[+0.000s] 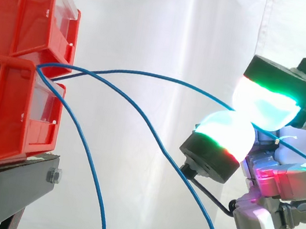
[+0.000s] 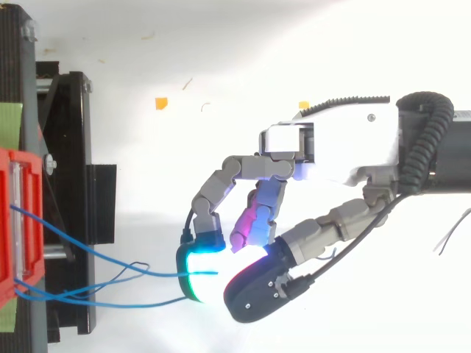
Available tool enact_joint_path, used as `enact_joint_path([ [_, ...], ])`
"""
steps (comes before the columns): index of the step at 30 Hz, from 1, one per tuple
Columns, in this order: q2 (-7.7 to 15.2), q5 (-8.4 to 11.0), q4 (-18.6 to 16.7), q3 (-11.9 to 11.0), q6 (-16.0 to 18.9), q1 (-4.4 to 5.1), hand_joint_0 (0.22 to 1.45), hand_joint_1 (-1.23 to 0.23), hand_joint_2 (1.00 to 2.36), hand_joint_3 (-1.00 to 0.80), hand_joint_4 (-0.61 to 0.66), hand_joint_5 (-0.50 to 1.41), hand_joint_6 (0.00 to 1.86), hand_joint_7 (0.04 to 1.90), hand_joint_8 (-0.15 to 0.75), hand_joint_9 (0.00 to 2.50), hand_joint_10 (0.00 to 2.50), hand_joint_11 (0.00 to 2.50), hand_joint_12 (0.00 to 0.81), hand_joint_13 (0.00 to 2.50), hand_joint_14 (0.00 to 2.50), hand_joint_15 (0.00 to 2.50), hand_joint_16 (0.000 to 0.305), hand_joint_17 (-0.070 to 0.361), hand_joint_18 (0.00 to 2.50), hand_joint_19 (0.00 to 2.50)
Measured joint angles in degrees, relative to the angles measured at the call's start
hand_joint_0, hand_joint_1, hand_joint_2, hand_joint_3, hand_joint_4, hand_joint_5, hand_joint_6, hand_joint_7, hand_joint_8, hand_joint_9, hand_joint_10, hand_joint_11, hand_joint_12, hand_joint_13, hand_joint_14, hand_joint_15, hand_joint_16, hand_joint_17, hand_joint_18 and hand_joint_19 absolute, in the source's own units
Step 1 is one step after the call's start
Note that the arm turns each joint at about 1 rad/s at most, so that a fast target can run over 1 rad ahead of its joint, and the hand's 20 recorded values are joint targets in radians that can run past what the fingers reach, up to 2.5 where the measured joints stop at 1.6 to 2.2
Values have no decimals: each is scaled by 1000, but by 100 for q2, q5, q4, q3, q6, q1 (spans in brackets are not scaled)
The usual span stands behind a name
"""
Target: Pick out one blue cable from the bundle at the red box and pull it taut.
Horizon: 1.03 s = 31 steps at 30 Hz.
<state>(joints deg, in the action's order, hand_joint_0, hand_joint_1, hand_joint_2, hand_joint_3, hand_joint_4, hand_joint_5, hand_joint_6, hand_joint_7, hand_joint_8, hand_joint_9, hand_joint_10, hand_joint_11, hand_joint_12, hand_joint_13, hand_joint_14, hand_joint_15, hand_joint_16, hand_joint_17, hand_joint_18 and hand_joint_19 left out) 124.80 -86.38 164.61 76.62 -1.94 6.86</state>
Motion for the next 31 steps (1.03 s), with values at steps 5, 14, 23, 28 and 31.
enact_joint_path([
  [5,-1,0,0,0,0,0,697,-837,1017,-109,-281,-90,972,892,256,1347,31,893,285,1015,22,582,41,93,810,665],
  [14,-2,0,0,0,0,0,694,-839,1017,-111,-276,-91,970,888,266,1352,30,875,287,1025,24,586,42,94,824,672],
  [23,-1,1,1,-1,0,0,688,-838,1017,-121,-266,-91,969,864,270,1354,33,875,292,1029,23,583,42,94,829,670],
  [28,-1,1,0,0,0,0,686,-837,1017,-121,-260,-91,967,863,272,1356,30,874,293,1029,24,580,42,95,834,669],
  [31,-2,2,0,0,0,0,684,-839,1017,-123,-254,-92,966,872,275,1356,30,881,292,1030,23,579,42,95,841,667],
])
